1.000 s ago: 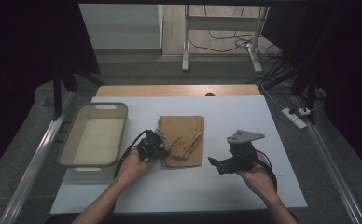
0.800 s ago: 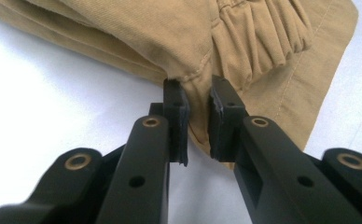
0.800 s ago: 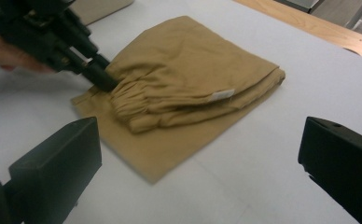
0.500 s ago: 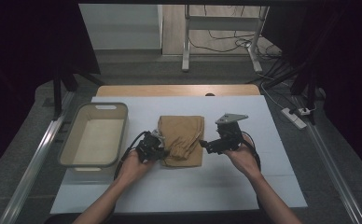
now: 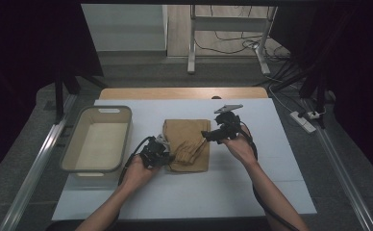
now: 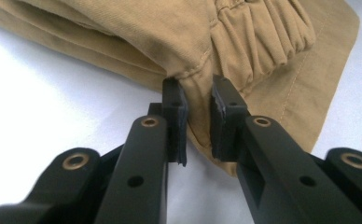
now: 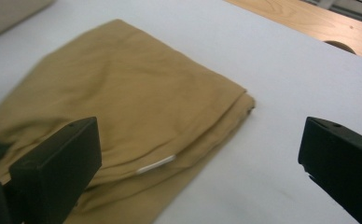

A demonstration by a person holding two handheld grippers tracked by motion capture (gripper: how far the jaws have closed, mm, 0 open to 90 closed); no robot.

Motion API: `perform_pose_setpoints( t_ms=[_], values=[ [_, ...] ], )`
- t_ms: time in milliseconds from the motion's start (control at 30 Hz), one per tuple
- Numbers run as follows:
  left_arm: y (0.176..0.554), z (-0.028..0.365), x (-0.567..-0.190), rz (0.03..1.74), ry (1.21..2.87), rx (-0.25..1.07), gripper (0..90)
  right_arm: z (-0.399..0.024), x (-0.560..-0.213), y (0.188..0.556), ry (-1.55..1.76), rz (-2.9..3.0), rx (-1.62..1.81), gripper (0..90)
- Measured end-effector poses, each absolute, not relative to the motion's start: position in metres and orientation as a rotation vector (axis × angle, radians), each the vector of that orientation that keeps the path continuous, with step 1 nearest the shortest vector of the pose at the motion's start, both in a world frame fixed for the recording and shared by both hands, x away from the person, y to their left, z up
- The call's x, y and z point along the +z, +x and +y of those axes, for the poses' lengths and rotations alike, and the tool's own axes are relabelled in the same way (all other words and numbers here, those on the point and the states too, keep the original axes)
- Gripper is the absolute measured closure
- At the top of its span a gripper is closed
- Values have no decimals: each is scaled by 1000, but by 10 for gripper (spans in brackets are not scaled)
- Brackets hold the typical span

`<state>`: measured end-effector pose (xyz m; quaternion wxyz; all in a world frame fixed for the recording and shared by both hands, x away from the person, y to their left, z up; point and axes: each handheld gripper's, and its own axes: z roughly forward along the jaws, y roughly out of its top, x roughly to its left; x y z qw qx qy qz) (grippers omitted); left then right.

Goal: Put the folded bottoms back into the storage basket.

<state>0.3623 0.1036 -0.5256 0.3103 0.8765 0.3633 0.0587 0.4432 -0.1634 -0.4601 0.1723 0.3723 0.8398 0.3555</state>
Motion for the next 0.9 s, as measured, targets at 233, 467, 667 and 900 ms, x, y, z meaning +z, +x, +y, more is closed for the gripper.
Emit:
perform_pose_setpoints(
  t_ms=[233,467,667,900],
  values=[
    [363,102,-525,978,2319,140,769,-160,-472,469,1126,2377,938,0],
    [365,103,-525,983,2310,124,768,-155,-480,487,1158,2367,891,0],
    [364,105,-527,979,2292,115,767,-150,-488,504,1169,2354,835,0],
    [363,105,-527,957,2300,143,760,-145,-501,515,1148,2334,767,0]
  ],
)
